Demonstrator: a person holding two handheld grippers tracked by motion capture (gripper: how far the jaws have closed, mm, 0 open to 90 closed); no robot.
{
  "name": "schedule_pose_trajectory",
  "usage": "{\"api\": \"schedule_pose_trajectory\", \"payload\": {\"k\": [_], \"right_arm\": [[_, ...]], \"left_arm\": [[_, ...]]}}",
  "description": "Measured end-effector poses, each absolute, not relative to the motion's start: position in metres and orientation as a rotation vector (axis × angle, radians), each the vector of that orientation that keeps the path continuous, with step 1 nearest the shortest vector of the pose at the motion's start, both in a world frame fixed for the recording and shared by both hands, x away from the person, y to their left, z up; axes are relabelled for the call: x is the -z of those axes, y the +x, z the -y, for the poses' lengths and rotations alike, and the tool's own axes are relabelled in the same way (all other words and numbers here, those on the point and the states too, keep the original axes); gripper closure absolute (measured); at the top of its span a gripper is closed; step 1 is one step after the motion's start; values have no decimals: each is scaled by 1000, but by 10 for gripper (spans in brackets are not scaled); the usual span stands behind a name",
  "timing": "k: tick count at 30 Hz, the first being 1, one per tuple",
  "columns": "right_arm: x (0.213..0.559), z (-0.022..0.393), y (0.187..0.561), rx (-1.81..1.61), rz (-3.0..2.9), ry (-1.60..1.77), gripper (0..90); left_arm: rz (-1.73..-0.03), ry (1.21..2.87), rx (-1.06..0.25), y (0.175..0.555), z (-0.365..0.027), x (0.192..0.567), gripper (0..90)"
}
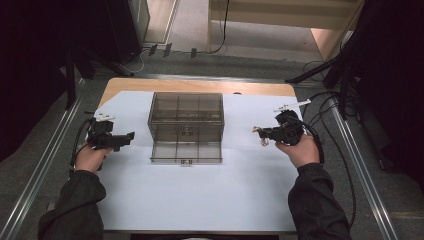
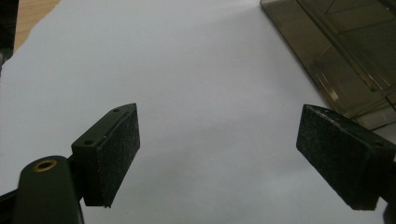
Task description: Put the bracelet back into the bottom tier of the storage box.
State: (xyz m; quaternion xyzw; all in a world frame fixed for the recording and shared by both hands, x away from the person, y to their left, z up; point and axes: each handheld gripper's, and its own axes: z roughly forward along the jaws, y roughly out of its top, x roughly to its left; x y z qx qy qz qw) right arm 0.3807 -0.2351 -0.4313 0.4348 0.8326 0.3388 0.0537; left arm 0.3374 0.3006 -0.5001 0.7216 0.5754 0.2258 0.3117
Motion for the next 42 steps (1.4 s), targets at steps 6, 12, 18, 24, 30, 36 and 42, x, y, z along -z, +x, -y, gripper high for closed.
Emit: {"api": "schedule_pose_trajectory", "payload": {"k": [6, 12, 18, 24, 30, 36, 42], "right_arm": [[428, 229, 378, -1053, -2529, 1301, 821], [428, 222, 376, -1068, -2537, 1279, 821], [425, 217, 374, -1091, -2541, 1255, 821], [425, 209, 372, -1095, -2550, 1213, 821], [426, 202, 371, -1098, -2563, 1192, 821], [427, 191, 369, -1097, -2593, 1167, 821], [428, 178, 367, -1099, -2626, 1134, 821]], "left_arm": [[-1518, 1905, -600, 337, -301, 500, 146], [-1520, 1904, -603, 337, -300, 500, 146], [-1522, 1900, -604, 337, -300, 500, 146], [-1508, 1908, -601, 337, -298, 500, 146], [-1514, 1898, -607, 337, -299, 500, 146], [-1514, 1899, -614, 336, -299, 499, 146], [-1519, 1895, -616, 335, -300, 499, 146]]}}
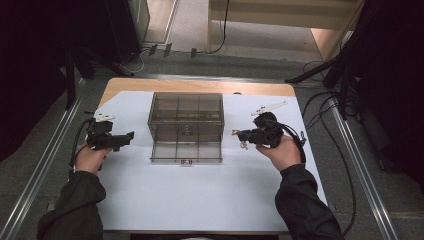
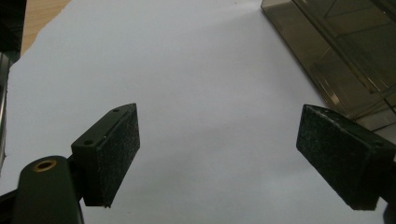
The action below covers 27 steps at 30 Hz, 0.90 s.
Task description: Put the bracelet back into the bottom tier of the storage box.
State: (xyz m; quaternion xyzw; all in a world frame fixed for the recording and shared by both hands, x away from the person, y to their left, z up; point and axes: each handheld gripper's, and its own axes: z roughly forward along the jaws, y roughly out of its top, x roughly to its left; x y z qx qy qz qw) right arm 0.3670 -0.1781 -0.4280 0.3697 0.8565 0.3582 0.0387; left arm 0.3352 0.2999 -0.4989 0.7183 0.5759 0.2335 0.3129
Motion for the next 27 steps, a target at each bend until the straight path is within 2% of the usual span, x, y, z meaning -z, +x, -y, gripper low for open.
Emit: {"api": "schedule_pose_trajectory", "payload": {"k": [27], "right_arm": [[432, 138, 369, -1097, -2712, 1039, 821]], "left_arm": [[-1534, 1875, -625, 324, -309, 500, 145]]}}
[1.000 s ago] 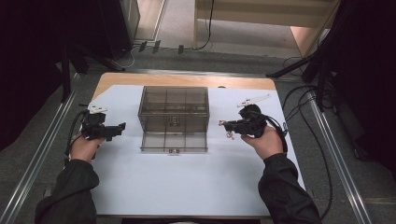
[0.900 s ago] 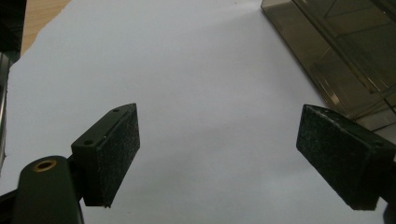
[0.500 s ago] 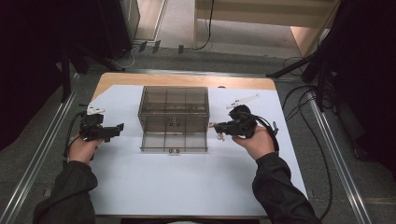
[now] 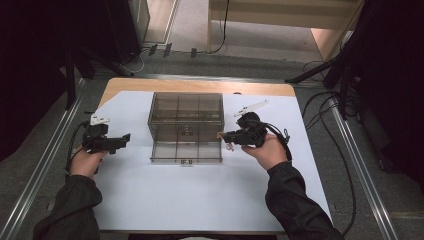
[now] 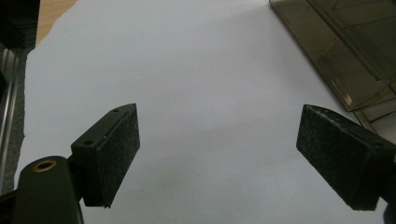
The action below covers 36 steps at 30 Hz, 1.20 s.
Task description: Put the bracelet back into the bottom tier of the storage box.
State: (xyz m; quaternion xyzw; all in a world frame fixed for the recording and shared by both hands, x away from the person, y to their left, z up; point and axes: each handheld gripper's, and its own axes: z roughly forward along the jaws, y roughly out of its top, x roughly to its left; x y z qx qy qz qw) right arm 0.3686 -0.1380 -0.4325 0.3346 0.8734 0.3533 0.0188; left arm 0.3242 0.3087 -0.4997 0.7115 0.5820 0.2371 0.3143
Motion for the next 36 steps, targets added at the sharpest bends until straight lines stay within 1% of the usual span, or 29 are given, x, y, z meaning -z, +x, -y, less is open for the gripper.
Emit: {"api": "schedule_pose_trajectory", "payload": {"k": [23, 36], "right_arm": [[439, 105, 372, -1077, -2741, 984, 820], [451, 88, 366, -1028, -2794, 946, 820]], "left_arm": [[-1551, 1859, -629, 317, -315, 501, 145], [-1560, 1865, -622, 317, -317, 502, 145]]}}
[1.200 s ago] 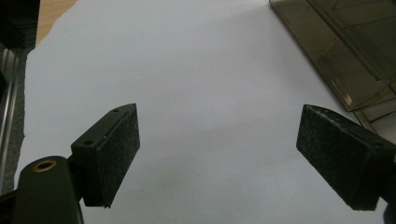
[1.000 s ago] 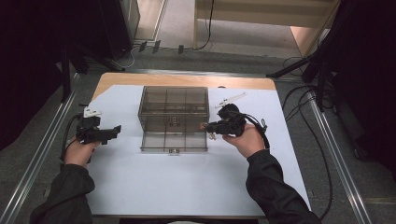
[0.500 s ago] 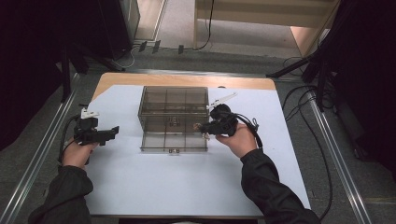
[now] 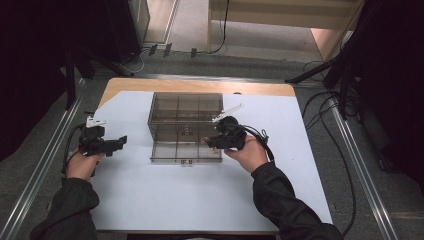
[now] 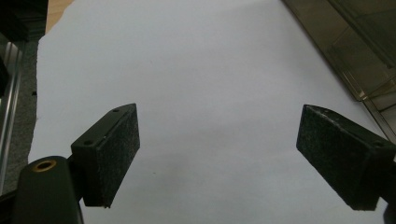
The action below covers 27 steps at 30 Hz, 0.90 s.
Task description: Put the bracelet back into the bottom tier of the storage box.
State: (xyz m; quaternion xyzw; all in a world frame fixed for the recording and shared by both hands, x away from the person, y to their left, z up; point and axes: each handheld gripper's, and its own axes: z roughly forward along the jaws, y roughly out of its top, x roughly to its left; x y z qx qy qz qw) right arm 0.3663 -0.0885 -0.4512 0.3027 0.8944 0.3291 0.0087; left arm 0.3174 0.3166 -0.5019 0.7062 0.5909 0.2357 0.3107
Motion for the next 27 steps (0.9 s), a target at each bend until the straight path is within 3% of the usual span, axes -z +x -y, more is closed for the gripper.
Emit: {"api": "schedule_pose_trajectory", "payload": {"k": [27], "right_arm": [[475, 91, 373, -898, -2862, 990, 819]], "left_arm": [[-1555, 1869, -620, 318, -315, 502, 145]]}}
